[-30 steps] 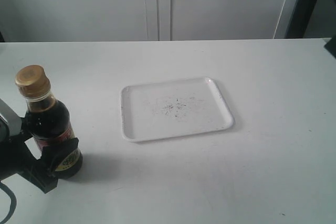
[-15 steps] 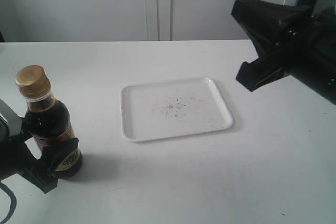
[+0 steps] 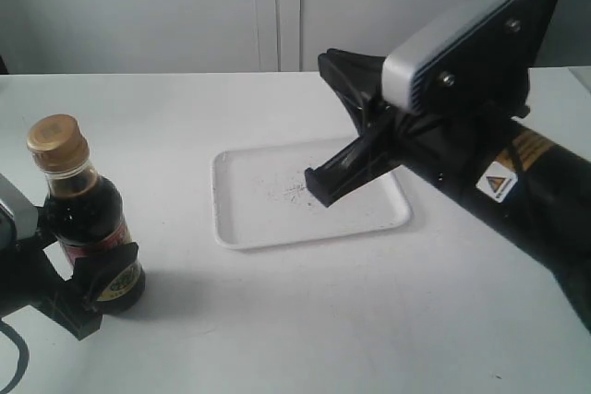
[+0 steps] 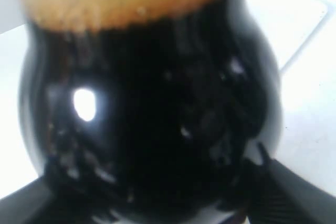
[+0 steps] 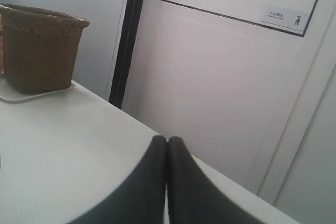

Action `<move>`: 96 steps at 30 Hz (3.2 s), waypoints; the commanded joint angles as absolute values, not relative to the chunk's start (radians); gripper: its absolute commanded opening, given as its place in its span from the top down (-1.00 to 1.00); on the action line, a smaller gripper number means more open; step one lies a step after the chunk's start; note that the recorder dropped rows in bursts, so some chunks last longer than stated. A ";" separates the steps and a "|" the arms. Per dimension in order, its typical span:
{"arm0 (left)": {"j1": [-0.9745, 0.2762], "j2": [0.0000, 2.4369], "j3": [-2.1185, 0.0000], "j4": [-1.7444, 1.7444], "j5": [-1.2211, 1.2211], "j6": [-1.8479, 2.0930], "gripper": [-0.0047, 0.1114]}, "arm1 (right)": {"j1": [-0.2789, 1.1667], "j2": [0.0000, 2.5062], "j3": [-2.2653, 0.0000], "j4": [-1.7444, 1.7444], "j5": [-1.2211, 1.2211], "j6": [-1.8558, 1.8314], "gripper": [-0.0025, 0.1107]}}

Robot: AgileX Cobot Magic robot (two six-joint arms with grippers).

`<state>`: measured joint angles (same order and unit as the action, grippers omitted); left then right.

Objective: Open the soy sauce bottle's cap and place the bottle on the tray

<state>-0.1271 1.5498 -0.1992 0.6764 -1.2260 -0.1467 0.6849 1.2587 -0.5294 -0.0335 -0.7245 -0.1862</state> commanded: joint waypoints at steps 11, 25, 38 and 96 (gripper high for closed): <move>-0.130 1.544 -0.190 0.684 -1.221 -0.137 0.92 | 0.777 1.538 -0.617 -0.022 -0.936 -0.367 0.96; -0.130 1.544 -0.190 0.686 -1.221 -0.137 0.92 | 0.807 1.748 -0.808 -0.047 -0.905 -0.633 0.96; -0.130 1.544 -0.190 0.688 -1.221 -0.137 0.92 | 0.807 1.881 -0.994 -0.244 -0.880 -0.666 0.96; -0.130 1.544 -0.190 0.681 -1.221 -0.135 0.92 | 0.879 1.947 -1.244 -0.492 -0.756 -0.642 0.96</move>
